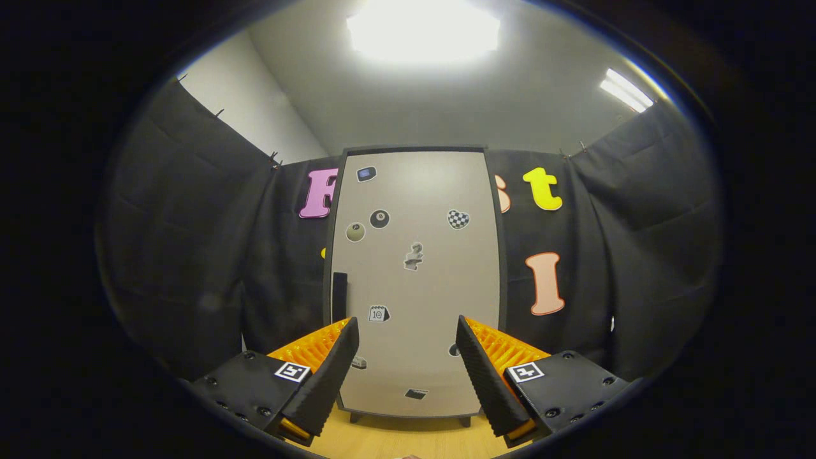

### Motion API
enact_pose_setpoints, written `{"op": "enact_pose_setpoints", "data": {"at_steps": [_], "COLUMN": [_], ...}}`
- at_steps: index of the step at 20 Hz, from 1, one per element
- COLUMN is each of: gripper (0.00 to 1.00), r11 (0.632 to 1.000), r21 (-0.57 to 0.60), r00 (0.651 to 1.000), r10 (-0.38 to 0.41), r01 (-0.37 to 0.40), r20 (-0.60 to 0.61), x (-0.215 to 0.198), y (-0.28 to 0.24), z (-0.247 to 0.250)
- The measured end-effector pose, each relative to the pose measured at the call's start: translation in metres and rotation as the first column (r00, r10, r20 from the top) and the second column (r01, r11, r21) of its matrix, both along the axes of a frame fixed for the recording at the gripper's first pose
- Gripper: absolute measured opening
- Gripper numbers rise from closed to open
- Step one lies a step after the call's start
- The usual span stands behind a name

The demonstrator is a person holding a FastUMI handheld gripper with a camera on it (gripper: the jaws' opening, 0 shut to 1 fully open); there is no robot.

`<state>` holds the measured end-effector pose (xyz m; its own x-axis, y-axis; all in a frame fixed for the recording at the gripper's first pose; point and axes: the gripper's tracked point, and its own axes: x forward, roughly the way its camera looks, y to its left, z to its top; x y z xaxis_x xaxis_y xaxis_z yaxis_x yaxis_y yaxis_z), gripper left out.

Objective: Open the shoe cabinet door, grab the shoes and put them into the shoe cabinet, then close the shoe cabinet door.

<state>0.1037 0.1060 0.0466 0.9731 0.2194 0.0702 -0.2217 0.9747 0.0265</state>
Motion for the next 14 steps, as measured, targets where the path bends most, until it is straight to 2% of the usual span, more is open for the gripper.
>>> {"op": "enact_pose_setpoints", "data": {"at_steps": [7,14], "gripper": [0.96,0.96], "r11": [0.995,0.989], "r21": [0.022,0.032], "r00": [0.995,0.988], "r10": [0.101,0.147], "r01": [-0.100,-0.145], "r20": [-0.022,-0.043], "x": [0.057,0.111], "y": [0.063,0.119], "z": [-0.008,-0.025]}}
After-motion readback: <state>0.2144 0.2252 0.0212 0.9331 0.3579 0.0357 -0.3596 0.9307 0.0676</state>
